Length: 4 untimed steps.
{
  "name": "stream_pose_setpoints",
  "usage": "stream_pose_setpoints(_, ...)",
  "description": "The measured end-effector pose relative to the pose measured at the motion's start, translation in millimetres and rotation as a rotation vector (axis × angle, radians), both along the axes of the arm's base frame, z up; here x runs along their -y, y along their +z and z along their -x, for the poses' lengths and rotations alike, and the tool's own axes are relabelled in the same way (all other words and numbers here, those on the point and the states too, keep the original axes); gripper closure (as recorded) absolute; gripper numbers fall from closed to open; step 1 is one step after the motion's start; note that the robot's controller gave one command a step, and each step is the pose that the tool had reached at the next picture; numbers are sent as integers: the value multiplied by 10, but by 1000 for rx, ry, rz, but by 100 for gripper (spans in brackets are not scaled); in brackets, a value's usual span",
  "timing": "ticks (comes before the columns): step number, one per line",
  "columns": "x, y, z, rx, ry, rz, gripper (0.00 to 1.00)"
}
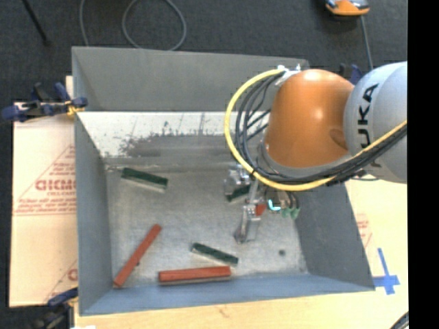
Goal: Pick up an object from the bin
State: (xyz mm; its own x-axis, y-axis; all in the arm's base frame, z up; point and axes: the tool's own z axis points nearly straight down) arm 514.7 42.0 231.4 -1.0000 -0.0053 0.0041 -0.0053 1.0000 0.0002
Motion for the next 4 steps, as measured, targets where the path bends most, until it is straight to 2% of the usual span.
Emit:
stream_pose_setpoints(1,-148,-1630,191,0,513,0,0)
stream_pose_setpoints(2,-144,-1582,173,0,507,1,100)
stream_pose_setpoints(3,-26,-1599,11,8,594,-1,100)
stream_pose_setpoints(4,58,-114,-76,15,299,0,100)
